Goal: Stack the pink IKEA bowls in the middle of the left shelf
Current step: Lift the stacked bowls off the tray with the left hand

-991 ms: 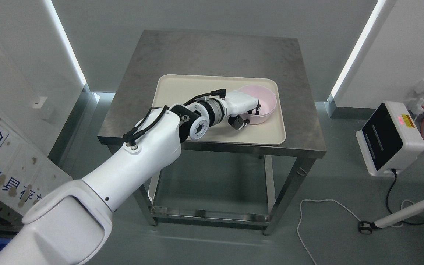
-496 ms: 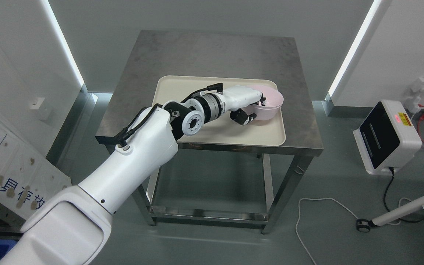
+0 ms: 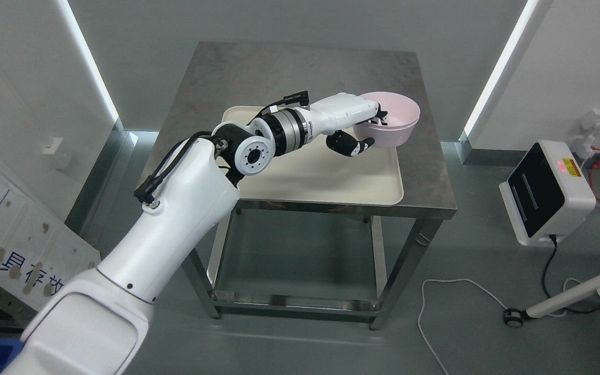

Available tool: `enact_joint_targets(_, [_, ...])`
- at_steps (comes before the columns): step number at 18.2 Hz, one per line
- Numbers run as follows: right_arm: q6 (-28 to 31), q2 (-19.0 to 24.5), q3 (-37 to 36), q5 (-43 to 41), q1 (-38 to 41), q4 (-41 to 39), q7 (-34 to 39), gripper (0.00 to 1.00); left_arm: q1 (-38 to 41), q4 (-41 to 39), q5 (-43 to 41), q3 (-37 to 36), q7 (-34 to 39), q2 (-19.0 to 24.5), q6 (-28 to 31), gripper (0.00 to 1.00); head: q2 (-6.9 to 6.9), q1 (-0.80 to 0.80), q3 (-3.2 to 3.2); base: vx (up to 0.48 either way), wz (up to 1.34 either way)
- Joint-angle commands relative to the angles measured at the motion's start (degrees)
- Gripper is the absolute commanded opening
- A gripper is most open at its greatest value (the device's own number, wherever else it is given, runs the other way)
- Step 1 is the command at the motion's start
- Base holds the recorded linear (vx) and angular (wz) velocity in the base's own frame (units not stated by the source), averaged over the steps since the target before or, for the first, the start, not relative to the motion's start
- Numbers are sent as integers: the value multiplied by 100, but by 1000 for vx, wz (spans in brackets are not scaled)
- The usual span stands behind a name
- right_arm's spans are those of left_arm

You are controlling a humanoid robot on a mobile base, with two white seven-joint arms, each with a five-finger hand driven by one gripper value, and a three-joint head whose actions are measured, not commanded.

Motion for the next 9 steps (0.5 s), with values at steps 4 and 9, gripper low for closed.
enact_joint_targets(4, [27, -100, -62, -317, 168, -193, -4, 100, 1764, -1999, 52, 2549, -839, 156, -1886, 2, 0, 0, 0, -14, 4])
enact_joint_targets(9, [36, -100, -62, -317, 168, -193, -4, 100, 2301, -2402, 69, 3079, -946, 68, -2856, 3, 0, 0, 0, -71, -5])
